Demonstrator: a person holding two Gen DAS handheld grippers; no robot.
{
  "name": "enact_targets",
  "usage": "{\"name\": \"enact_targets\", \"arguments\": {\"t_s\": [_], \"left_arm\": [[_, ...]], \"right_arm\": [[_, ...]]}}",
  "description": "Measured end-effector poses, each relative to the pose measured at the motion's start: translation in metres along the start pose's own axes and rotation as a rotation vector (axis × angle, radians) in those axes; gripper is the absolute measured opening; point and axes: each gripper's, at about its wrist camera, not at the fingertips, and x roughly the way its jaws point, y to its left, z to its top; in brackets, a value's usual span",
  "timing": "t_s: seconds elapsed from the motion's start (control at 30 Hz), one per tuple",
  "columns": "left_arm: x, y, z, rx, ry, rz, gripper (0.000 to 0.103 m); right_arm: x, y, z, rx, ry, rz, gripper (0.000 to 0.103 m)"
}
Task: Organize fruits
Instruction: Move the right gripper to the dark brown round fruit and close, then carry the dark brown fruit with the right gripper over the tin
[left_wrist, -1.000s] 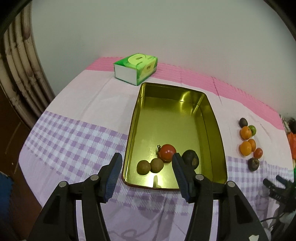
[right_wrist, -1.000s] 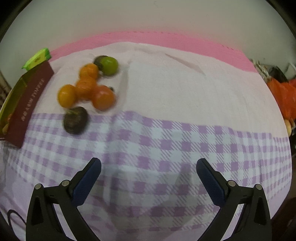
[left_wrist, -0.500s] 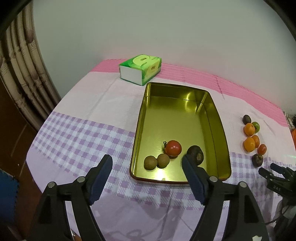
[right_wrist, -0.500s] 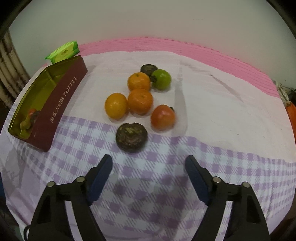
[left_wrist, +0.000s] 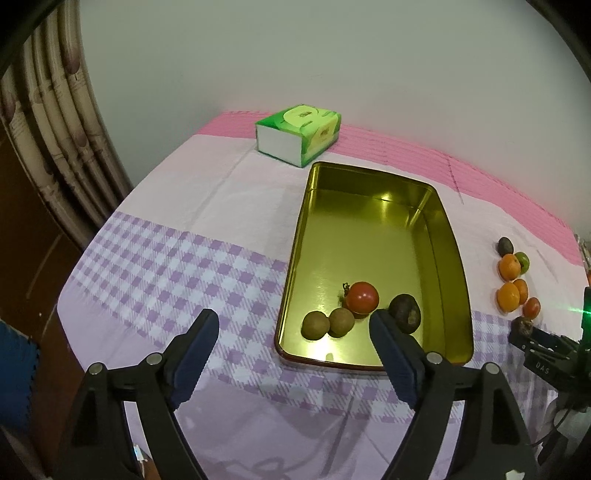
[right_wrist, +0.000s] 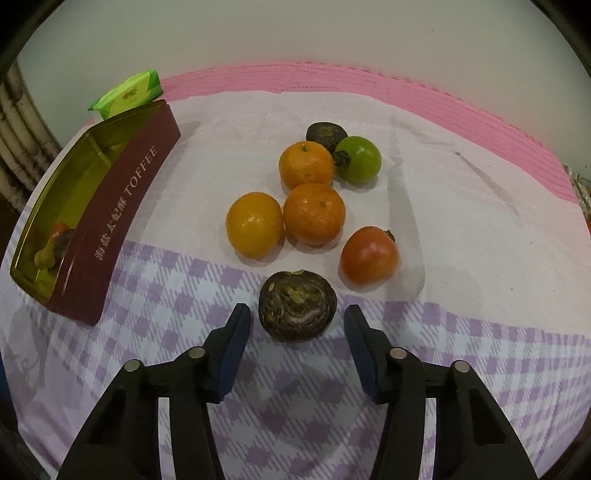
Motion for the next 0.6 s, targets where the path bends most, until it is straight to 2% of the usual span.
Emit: {"name": "enact_targets", "arguments": {"t_s": [0.1,0.17,0.6], "left_arm": [[0.0013,0.001,0.0001,-0.004,0.006,0.001,0.081],[0.0019,0.0017,0.0002,-0.008,0.01,0.002,0.081],[0.0073,0.0095,-0.0002,-0.047,0.042,0.013,0.083]], "right_arm": [[0.0014,0.001,0.0012,-0.004,0.0,-0.005,0.051],[0.0012,0.0019,0.0022,-0.012,-0.004,-0.011,0.043],[-0.0085,0.0092,0.0022,-0.035,-0.011,0.013,0.042]]}}
